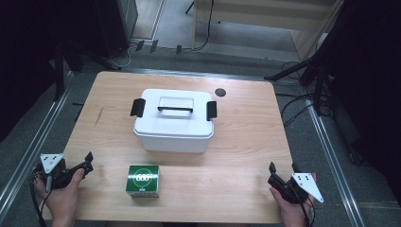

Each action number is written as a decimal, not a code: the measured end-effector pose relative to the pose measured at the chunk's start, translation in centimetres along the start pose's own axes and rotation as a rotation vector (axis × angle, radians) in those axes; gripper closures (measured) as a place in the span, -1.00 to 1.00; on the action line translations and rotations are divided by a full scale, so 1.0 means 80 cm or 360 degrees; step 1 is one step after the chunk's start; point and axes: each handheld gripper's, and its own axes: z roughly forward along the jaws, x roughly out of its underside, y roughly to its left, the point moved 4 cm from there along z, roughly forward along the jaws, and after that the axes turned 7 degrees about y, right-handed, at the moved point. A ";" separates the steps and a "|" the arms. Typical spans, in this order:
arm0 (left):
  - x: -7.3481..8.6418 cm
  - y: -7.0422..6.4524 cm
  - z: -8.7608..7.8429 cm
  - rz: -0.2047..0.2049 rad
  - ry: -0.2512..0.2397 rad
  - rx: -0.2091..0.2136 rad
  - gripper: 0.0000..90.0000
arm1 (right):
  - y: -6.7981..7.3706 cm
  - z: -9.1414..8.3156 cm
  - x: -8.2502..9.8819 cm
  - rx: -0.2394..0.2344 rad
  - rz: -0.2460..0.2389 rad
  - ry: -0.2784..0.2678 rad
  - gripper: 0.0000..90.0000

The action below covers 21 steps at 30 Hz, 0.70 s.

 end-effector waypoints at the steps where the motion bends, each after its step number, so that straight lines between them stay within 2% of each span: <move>1: 0.000 0.000 0.000 0.0003 -0.0002 0.0000 -0.92 | 0.000 -0.001 0.000 -0.0005 -0.0007 -0.0009 -0.35; 3: 0.000 -0.001 0.000 0.0004 -0.0004 -0.0004 -0.90 | 0.001 -0.001 0.000 -0.0013 -0.0009 -0.0007 -0.30; 4: 0.000 -0.001 -0.002 0.0013 -0.0002 -0.0013 -0.89 | 0.002 -0.002 0.000 -0.0042 -0.0019 -0.0021 -0.08; 5: 0.000 -0.001 -0.002 0.0013 -0.0002 -0.0013 -0.87 | 0.002 -0.002 0.000 -0.0042 -0.0019 -0.0021 -0.08; 7: 0.000 -0.002 -0.002 0.0019 -0.0003 -0.0024 -0.84 | 0.007 -0.003 0.000 -0.0087 -0.0058 -0.0022 0.11; 9: 0.000 -0.003 -0.002 0.0012 -0.0014 -0.0069 -0.68 | 0.014 -0.003 0.000 -0.0112 -0.0102 -0.0012 0.20; 10: 0.000 -0.003 -0.002 0.0012 -0.0014 -0.0069 -0.64 | 0.014 -0.003 0.000 -0.0112 -0.0102 -0.0012 0.20; 11: -0.001 -0.004 -0.005 -0.0029 -0.0013 -0.0034 -0.56 | 0.022 -0.004 -0.001 -0.0125 -0.0131 0.0006 0.28; 13: -0.001 -0.009 -0.010 -0.0037 -0.0009 -0.0024 -0.40 | 0.031 -0.006 -0.003 -0.0178 -0.0110 0.0018 0.35; 15: 0.000 -0.013 -0.014 -0.0032 -0.0004 -0.0025 -0.20 | 0.042 -0.008 -0.007 -0.0194 -0.0130 0.0018 0.47; 17: 0.004 -0.026 -0.028 -0.0028 0.0003 0.0035 -0.04 | 0.057 -0.012 -0.012 -0.0232 -0.0157 0.0014 0.53; 18: 0.005 -0.030 -0.032 -0.0021 0.0003 0.0046 0.05 | 0.065 -0.014 -0.014 -0.0259 -0.0170 0.0010 0.54; 19: 0.005 -0.030 -0.032 -0.0021 0.0003 0.0046 0.10 | 0.065 -0.014 -0.014 -0.0259 -0.0170 0.0010 0.54; 20: 0.007 -0.042 -0.040 0.0007 0.0030 0.0077 0.17 | 0.082 -0.018 -0.016 -0.0314 -0.0167 0.0017 0.59; 21: 0.007 -0.042 -0.040 0.0007 0.0030 0.0077 0.22 | 0.082 -0.018 -0.016 -0.0314 -0.0167 0.0017 0.59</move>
